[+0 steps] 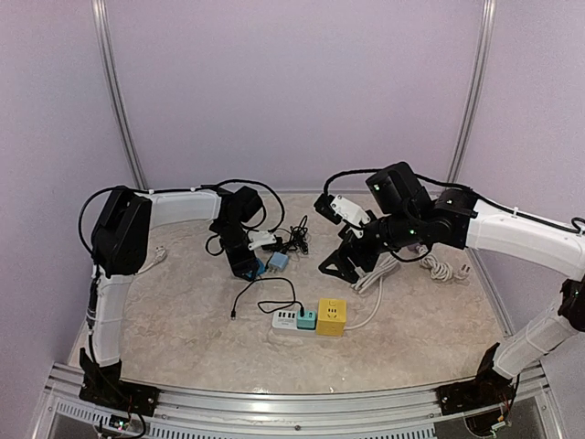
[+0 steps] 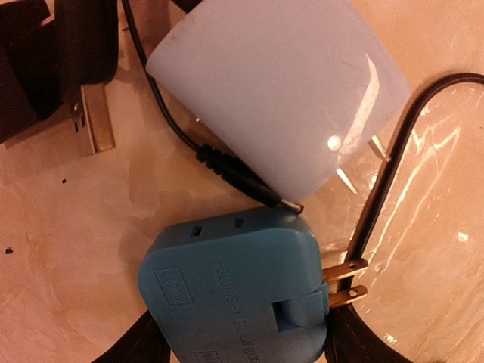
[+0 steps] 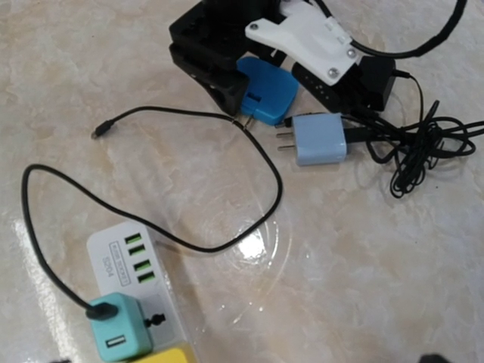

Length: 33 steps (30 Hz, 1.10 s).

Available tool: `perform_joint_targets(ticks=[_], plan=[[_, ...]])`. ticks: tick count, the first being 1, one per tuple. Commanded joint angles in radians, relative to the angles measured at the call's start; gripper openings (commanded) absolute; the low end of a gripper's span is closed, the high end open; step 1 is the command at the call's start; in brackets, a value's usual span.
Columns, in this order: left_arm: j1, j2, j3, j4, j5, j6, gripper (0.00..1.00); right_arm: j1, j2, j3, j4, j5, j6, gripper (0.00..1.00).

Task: Insert the plug
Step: Pick up the plug from the center of the board, then adjust the plug.

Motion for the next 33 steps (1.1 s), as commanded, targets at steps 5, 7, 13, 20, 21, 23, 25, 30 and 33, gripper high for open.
perform_joint_targets(ticks=[5, 7, 13, 20, 21, 23, 25, 30, 33], plan=[[-0.004, 0.037, 0.004, -0.019, 0.083, 0.006, 0.44, -0.010, -0.016, 0.007, -0.031, 0.014, -0.008, 1.00], [-0.004, 0.030, -0.002, -0.020, 0.085, 0.009, 0.38, -0.011, -0.019, 0.009, -0.033, 0.018, -0.008, 1.00], [0.003, 0.007, -0.045, 0.009, 0.011, -0.003, 0.12, -0.011, -0.020, 0.022, -0.028, 0.020, 0.006, 1.00], [0.027, -0.155, -0.207, 0.195, -0.168, -0.073, 0.00, -0.065, -0.007, 0.075, -0.033, 0.016, 0.101, 1.00], [0.028, -0.182, -0.225, 0.221, -0.193, -0.078, 0.00, -0.077, -0.005, 0.083, -0.032, 0.008, 0.110, 1.00], [0.025, -0.256, -0.254, 0.270, -0.238, -0.086, 0.00, -0.100, -0.001, 0.100, -0.030, 0.002, 0.154, 1.00], [0.011, -0.343, -0.284, 0.317, -0.285, -0.082, 0.00, -0.118, 0.005, 0.123, -0.032, -0.002, 0.181, 1.00], [-0.082, -0.528, -0.370, 0.427, -0.357, 0.022, 0.00, -0.140, 0.025, 0.181, -0.003, -0.064, 0.247, 0.98], [-0.159, -0.620, -0.396, 0.463, -0.390, 0.086, 0.00, -0.140, 0.061, 0.219, 0.019, -0.105, 0.295, 0.92]])
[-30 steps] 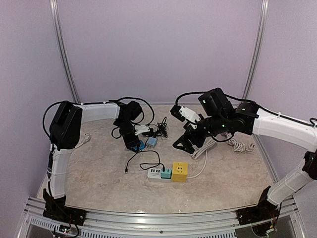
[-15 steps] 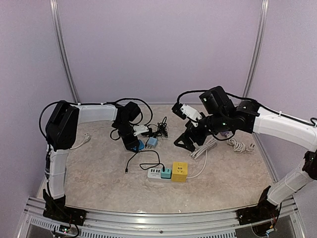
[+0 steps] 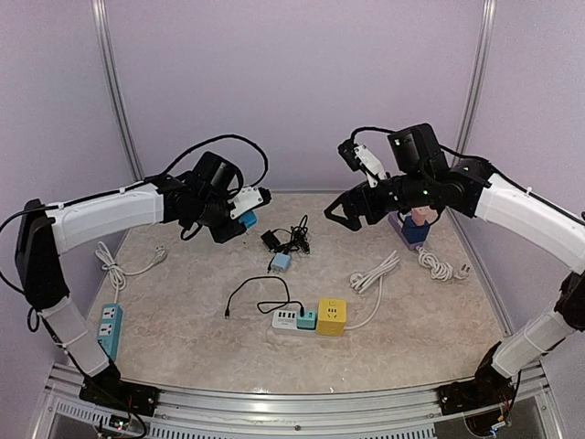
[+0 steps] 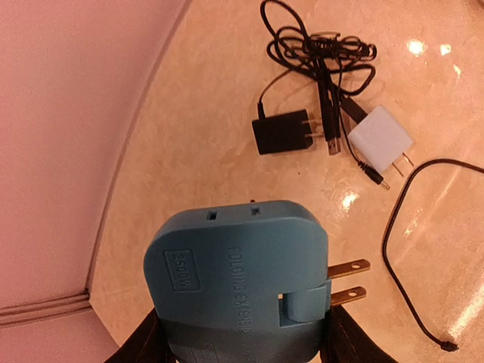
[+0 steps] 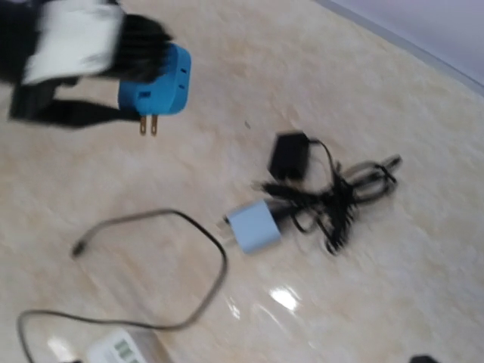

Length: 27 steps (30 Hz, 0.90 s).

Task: Insert the plug
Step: Adjust the plug.

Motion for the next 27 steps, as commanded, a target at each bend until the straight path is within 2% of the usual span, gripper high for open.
perform_joint_targets(ticks=[1, 8, 16, 20, 22, 25, 27], plan=[[-0.120, -0.134, -0.042, 0.127, -0.074, 0.112, 0.00, -0.006, 0.061, 0.063, 0.040, -0.093, 0.102, 0.89], [-0.271, -0.206, -0.063, 0.191, -0.089, 0.206, 0.00, -0.005, 0.153, 0.074, 0.194, -0.322, 0.220, 0.79], [-0.330, -0.199, -0.046, 0.204, -0.085, 0.252, 0.00, 0.009, 0.194, 0.049, 0.282, -0.402, 0.272, 0.76], [-0.354, -0.207, -0.047, 0.222, -0.072, 0.271, 0.00, 0.010, 0.228, 0.053, 0.291, -0.404, 0.299, 0.67], [-0.359, -0.208, -0.048, 0.223, -0.066, 0.275, 0.00, 0.013, 0.238, 0.059, 0.299, -0.415, 0.303, 0.59], [-0.360, -0.210, -0.051, 0.226, -0.072, 0.279, 0.00, 0.017, 0.255, 0.075, 0.290, -0.434, 0.301, 0.52], [-0.361, -0.212, -0.053, 0.226, -0.070, 0.283, 0.00, 0.020, 0.262, 0.077, 0.295, -0.455, 0.301, 0.37]])
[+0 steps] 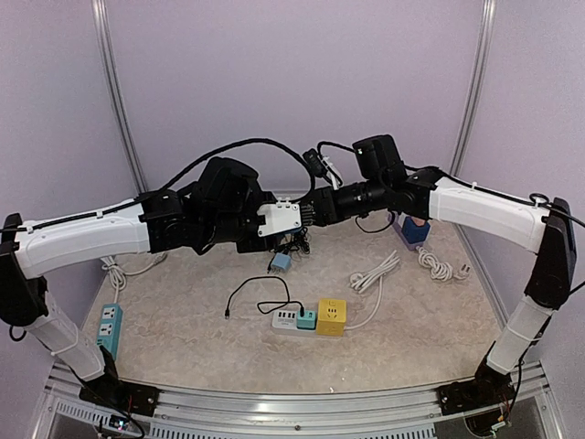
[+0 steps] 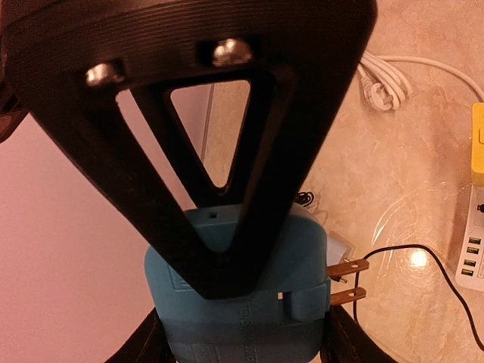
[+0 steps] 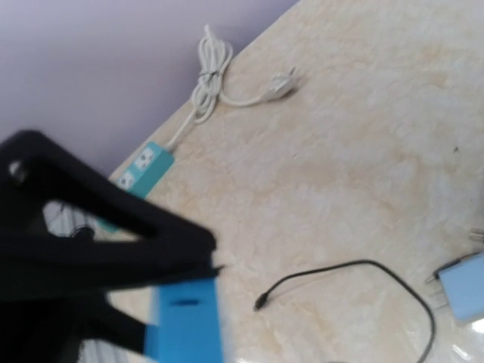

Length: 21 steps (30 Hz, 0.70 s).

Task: Insert the plug
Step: Adjust the plug.

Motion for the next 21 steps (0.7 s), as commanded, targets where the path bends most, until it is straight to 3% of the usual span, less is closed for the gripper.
perform_joint_targets(ticks=[1, 4, 8, 11, 12, 14, 18, 21], plan=[[-0.008, -0.016, -0.003, 0.028, 0.001, 0.019, 0.00, 0.014, 0.024, 0.019, 0.015, -0.057, 0.010, 0.29], [-0.011, -0.019, -0.007, 0.034, -0.003, 0.020, 0.00, 0.016, 0.033, 0.025, 0.001, -0.089, 0.003, 0.00], [-0.011, -0.031, -0.015, 0.053, -0.019, 0.005, 0.01, 0.016, 0.002, 0.010, -0.037, -0.101, -0.044, 0.00], [-0.007, -0.047, -0.027, 0.065, -0.032, -0.064, 0.57, 0.014, -0.065, -0.028, -0.056, -0.055, -0.102, 0.00], [-0.001, -0.057, -0.034, 0.068, -0.013, -0.101, 0.68, 0.014, -0.099, -0.045, -0.056, -0.035, -0.124, 0.00], [0.028, -0.089, -0.046, 0.049, 0.119, -0.196, 0.75, 0.014, -0.180, -0.104, -0.024, -0.003, -0.168, 0.00], [0.089, -0.154, -0.098, 0.101, 0.587, -0.461, 0.79, 0.014, -0.381, -0.325, 0.187, -0.021, -0.232, 0.00], [0.071, -0.182, -0.167, 0.249, 0.741, -0.607, 0.77, 0.014, -0.527, -0.449, 0.322, -0.023, -0.292, 0.00]])
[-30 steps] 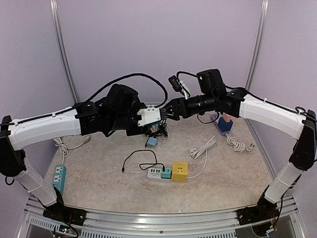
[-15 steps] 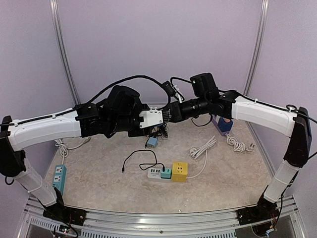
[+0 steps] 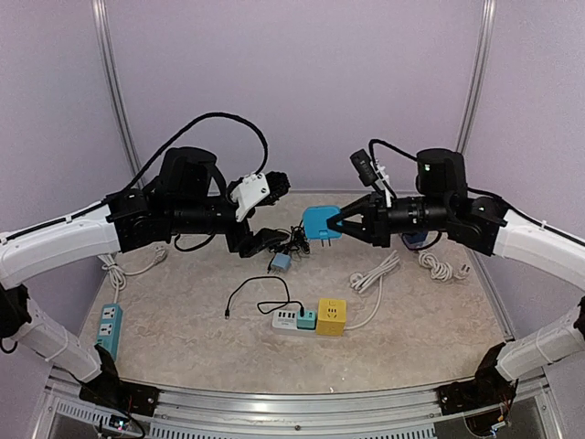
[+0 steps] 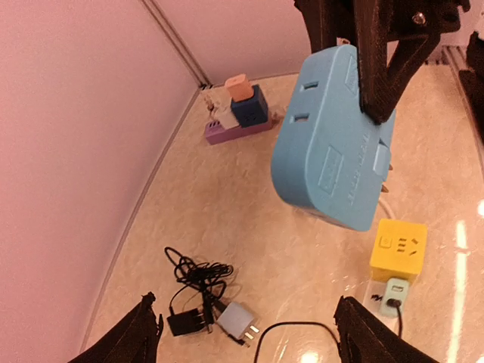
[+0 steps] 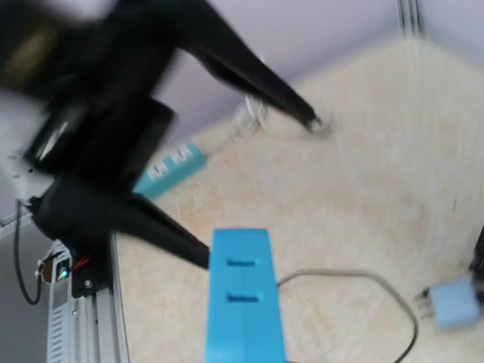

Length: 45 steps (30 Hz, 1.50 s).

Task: Insert the plug
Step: Adjust the plug.

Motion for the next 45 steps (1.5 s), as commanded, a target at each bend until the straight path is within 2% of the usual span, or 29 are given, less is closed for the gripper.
perform_joint_targets(ticks=[1, 5, 9, 15, 23, 27, 29, 31, 32, 35, 36, 37, 38, 40, 42, 45], plan=[[-0.022, -0.054, -0.093, 0.229, 0.362, -0.320, 0.76, 0.005, -0.175, -0.129, 0.217, -0.005, -0.131, 0.00], [-0.034, -0.073, -0.134, 0.477, 0.432, -0.513, 0.75, 0.005, -0.242, -0.164, 0.250, -0.048, -0.170, 0.00], [-0.051, -0.028, -0.059, 0.504, 0.452, -0.615, 0.63, 0.005, -0.254, -0.157, 0.256, -0.088, -0.163, 0.00], [-0.074, 0.047, 0.022, 0.479, 0.494, -0.594, 0.54, 0.006, -0.261, -0.157, 0.267, -0.115, -0.135, 0.00], [-0.089, 0.091, 0.075, 0.430, 0.484, -0.544, 0.27, 0.007, -0.280, -0.156, 0.253, -0.107, -0.134, 0.00], [-0.098, 0.114, 0.097, 0.395, 0.490, -0.514, 0.24, 0.007, -0.270, -0.154, 0.252, -0.107, -0.134, 0.00], [-0.101, 0.122, 0.099, 0.398, 0.502, -0.510, 0.17, 0.008, -0.256, -0.151, 0.252, -0.109, -0.129, 0.00], [-0.107, 0.126, 0.097, 0.406, 0.509, -0.509, 0.03, 0.008, -0.246, -0.144, 0.247, -0.111, -0.128, 0.00], [-0.108, 0.125, 0.096, 0.408, 0.512, -0.509, 0.00, 0.008, -0.244, -0.144, 0.246, -0.111, -0.129, 0.00], [-0.108, 0.108, 0.070, 0.431, 0.492, -0.506, 0.00, 0.008, -0.241, -0.142, 0.235, -0.075, -0.130, 0.00], [-0.108, 0.096, 0.055, 0.436, 0.475, -0.496, 0.00, 0.008, -0.237, -0.136, 0.216, -0.042, -0.130, 0.08], [-0.106, 0.084, 0.041, 0.437, 0.453, -0.486, 0.00, 0.008, -0.229, -0.128, 0.180, -0.002, -0.130, 0.29], [-0.104, 0.064, 0.026, 0.434, 0.434, -0.473, 0.00, 0.008, -0.219, -0.117, 0.133, 0.047, -0.124, 0.41], [-0.094, 0.037, -0.007, 0.420, 0.393, -0.446, 0.00, 0.008, -0.194, -0.091, 0.026, 0.171, -0.093, 0.55], [-0.073, 0.008, -0.043, 0.400, 0.381, -0.425, 0.00, 0.007, -0.171, -0.078, -0.083, 0.355, -0.003, 0.58], [-0.027, -0.038, -0.109, 0.390, 0.371, -0.419, 0.00, 0.006, -0.138, -0.069, -0.274, 0.538, 0.154, 0.53]])
